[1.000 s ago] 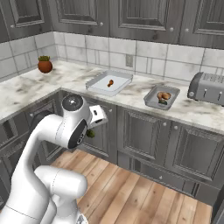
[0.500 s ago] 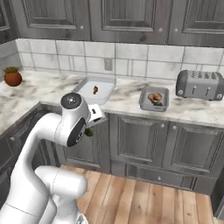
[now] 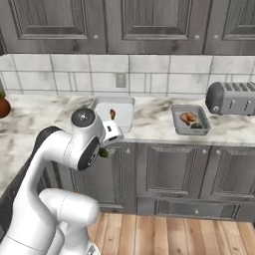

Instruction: Place one squash and one chicken drumstick in each tupperware on the nearby counter, to pack two identical lunches.

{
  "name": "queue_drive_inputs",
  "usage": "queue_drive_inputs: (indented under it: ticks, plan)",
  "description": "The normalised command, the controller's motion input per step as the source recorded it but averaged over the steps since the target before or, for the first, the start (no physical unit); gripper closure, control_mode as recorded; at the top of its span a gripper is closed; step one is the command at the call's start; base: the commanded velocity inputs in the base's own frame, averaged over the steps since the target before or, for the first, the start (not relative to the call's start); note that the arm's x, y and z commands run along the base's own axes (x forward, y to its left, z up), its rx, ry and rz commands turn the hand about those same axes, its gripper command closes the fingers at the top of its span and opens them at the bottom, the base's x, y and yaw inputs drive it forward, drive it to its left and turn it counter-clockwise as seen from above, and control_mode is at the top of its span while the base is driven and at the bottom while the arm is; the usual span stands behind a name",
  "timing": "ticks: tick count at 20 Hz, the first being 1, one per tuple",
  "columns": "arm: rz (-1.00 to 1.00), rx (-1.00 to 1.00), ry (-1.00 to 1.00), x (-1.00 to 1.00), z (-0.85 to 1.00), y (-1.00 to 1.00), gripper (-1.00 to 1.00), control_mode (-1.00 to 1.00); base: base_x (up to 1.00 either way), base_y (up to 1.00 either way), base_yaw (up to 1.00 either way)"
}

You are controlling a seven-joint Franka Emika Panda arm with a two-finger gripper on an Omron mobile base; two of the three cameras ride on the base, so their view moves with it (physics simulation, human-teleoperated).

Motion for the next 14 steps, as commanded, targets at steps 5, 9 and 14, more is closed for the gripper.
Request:
queue_drive_inputs:
  ticks: [5,9,14]
  plan:
    - [0.00,0.00,0.00,0.00,0.00,0.00,1.00,1.00,1.00,0.18,0.07]
    - [0.00,0.00,0.00,0.00,0.00,0.00,1.00,1.00,0.99,0.00,0.03]
    - [0.00,0.00,0.00,0.00,0.00,0.00,1.00,1.00,0.94,0.06,0.03]
